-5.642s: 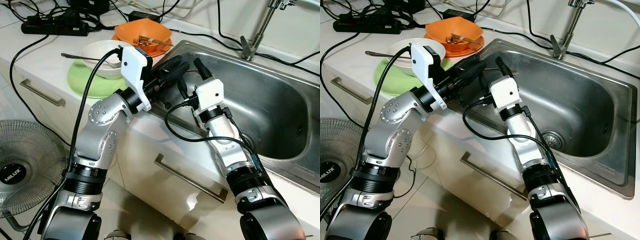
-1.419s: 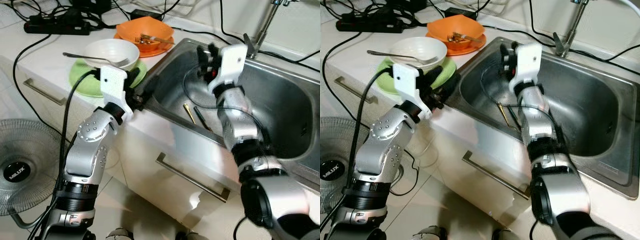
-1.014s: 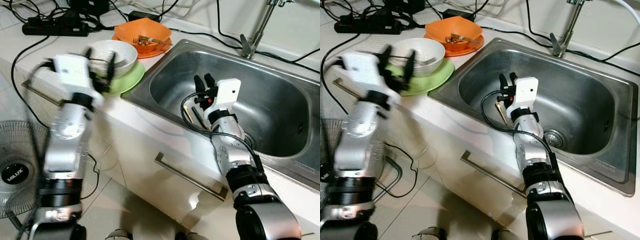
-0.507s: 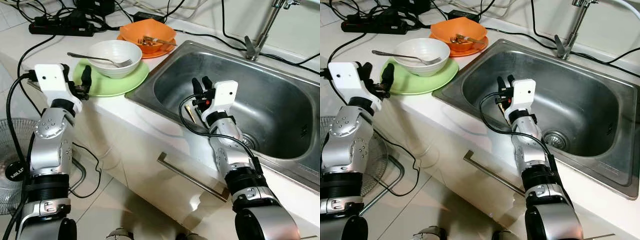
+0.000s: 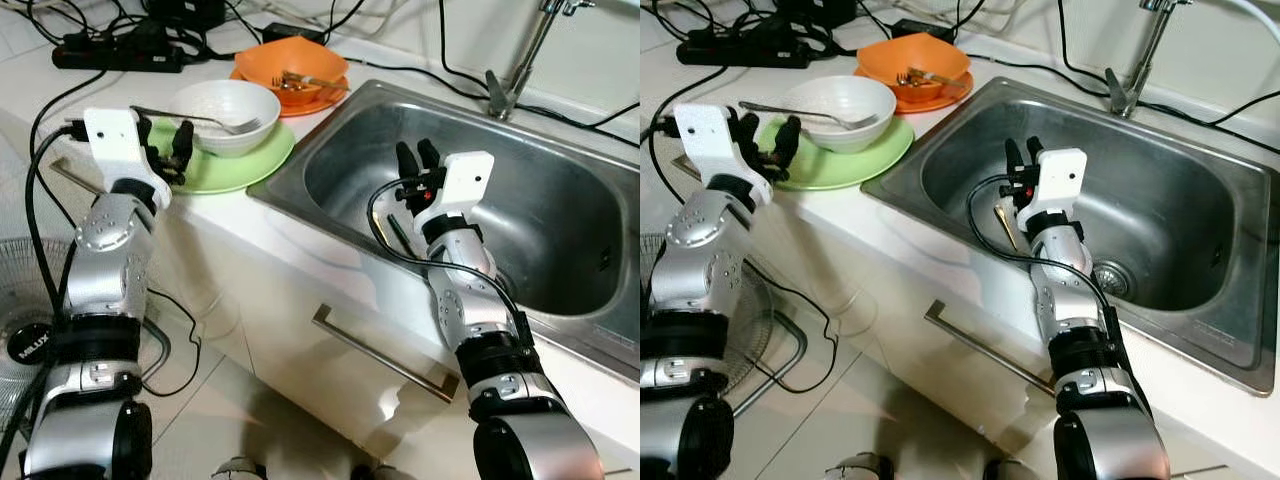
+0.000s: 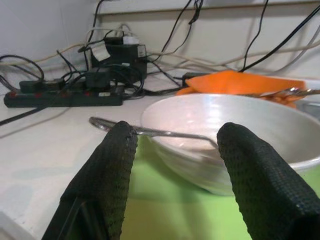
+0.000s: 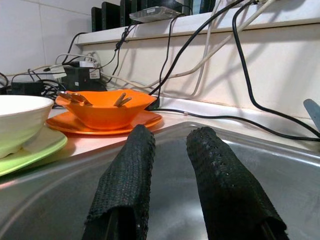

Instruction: Kitchen organization

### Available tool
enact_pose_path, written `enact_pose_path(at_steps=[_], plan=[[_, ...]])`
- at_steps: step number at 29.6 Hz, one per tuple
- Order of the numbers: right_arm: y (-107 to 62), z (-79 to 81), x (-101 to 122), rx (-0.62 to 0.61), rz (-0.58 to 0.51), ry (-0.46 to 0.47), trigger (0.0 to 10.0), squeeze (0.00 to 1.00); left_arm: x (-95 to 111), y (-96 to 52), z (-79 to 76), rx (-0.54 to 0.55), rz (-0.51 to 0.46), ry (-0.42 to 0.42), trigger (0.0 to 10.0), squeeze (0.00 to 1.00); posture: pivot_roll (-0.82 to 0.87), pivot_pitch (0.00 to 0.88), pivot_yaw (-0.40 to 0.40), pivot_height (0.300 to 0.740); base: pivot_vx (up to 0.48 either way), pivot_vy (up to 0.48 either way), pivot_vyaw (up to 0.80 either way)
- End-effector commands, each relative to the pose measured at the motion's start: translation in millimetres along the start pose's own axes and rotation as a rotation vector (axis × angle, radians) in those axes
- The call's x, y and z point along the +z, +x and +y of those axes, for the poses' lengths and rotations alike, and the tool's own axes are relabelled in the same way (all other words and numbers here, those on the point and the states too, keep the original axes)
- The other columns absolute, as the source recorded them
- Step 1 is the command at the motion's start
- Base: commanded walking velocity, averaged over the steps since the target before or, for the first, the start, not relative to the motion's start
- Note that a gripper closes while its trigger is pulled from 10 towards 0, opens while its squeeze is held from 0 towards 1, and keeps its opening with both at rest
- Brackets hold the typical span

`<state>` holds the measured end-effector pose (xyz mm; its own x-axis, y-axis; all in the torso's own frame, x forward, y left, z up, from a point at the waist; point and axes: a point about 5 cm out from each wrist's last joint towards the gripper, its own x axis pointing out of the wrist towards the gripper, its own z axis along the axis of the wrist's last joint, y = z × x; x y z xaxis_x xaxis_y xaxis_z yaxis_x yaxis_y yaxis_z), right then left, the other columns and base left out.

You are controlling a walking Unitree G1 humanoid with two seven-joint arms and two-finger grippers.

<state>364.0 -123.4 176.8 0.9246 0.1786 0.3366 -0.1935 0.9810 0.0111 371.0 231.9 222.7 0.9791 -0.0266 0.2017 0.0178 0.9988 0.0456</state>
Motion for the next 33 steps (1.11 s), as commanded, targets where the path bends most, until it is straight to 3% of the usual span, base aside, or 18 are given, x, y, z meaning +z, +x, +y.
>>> enact_pose_path(at_steps=[1,14,23,25,26,28,33], plan=[[-2.6,-3.1,-0.4,-0.016,0.003,0.011,10.0,0.0,0.7,2.9,0.5,-0.005,0.002,0.011,10.0,0.0,0.12,0.082,-0.021,0.74,0.0,0.0,0.0],[-2.6,-3.8,-0.8,-0.018,0.011,0.008,10.0,0.0,-11.0,12.5,-7.7,0.009,0.042,-0.015,10.0,0.0,0.12,0.086,-0.022,0.74,0.0,0.0,0.0],[-3.5,-4.0,-2.5,-0.019,0.019,0.006,10.0,0.0,-18.7,15.9,-30.9,-0.07,0.07,-0.051,10.0,0.0,0.12,0.086,-0.023,0.74,0.0,0.0,0.0],[-2.7,-4.8,-1.8,-0.02,0.019,0.003,10.0,0.0,-22.4,16.8,-48.2,-0.127,0.082,-0.065,10.0,0.0,0.12,0.086,-0.023,0.74,0.0,0.0,0.0],[-2.7,-4.8,-1.8,-0.02,0.019,0.003,10.0,0.0,-22.4,16.8,-48.2,-0.127,0.082,-0.065,10.0,0.0,0.12,0.086,-0.023,0.74,0.0,0.0,0.0],[-2.3,-5.1,-1.5,-0.021,0.018,0.002,10.0,0.0,-19.7,17.3,-61.3,-0.172,0.065,-0.084,10.0,0.0,0.12,0.086,-0.023,0.74,0.0,0.0,0.0],[-2.8,-5.9,-1.1,-0.026,0.014,0.003,10.0,0.0,-9.9,14.8,-72.1,-0.235,0.019,-0.096,10.0,0.0,0.12,0.085,-0.021,0.74,0.0,0.0,0.0]])
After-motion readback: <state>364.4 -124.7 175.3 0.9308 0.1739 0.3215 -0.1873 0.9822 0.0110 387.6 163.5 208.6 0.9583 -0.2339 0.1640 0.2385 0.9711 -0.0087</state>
